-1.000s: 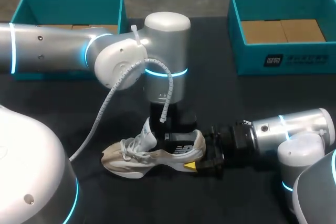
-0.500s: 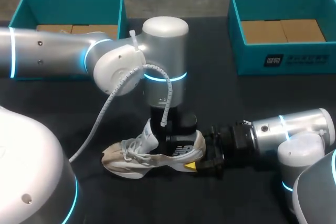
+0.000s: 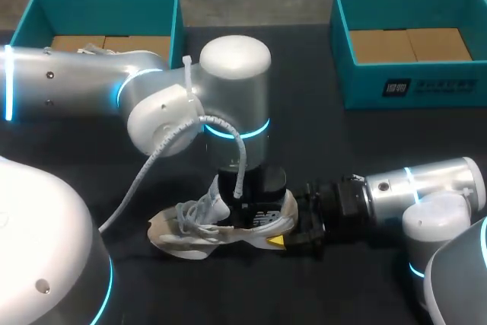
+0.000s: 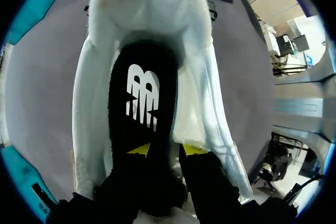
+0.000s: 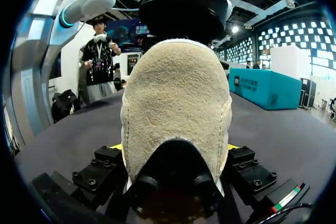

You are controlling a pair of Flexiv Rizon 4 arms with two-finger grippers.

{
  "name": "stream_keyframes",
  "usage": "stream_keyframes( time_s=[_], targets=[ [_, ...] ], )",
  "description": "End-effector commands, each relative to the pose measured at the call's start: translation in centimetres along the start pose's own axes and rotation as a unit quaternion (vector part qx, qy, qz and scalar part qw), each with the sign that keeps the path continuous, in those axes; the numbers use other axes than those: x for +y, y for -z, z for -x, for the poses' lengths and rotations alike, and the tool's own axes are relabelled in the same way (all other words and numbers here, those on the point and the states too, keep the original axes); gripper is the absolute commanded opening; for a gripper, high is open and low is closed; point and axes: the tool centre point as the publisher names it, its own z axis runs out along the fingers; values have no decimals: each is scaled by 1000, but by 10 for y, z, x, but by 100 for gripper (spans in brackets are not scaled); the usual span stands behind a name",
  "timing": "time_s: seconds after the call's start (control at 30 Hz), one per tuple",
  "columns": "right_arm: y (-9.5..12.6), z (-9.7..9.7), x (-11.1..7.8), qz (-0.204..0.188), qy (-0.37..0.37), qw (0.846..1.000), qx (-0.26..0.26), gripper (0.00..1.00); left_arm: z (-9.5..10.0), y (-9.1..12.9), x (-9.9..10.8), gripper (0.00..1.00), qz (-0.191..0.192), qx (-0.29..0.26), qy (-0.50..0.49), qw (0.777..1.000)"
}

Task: Take the shoe out of the shoebox, open the shoe tongue, remove and reinsert the insole, then place the shoe into the shoebox

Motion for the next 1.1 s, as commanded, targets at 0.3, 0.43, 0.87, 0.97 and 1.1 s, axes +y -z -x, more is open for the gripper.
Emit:
stream_keyframes(
  time_s=[0.3, 0.43, 0.87, 0.97, 1.1],
  targets=[
    [-1, 0, 2, -3, 0, 1000, 1, 0, 17, -14, -1, 31, 11, -87, 44, 995],
    [-1, 0, 2, -3, 0, 1000, 1, 0, 25, -15, 0, 27, 15, -104, 53, 993],
    [-1, 0, 2, -3, 0, 1000, 1, 0, 36, -8, 6, 0, 11, -115, 68, 991],
    [-1, 0, 2, -3, 0, 1000, 1, 0, 32, -2, 8, 0, -2, -89, 63, 994],
    [-1, 0, 2, -3, 0, 1000, 1, 0, 26, 6, 11, 0, -19, -64, 54, 996]
  ],
)
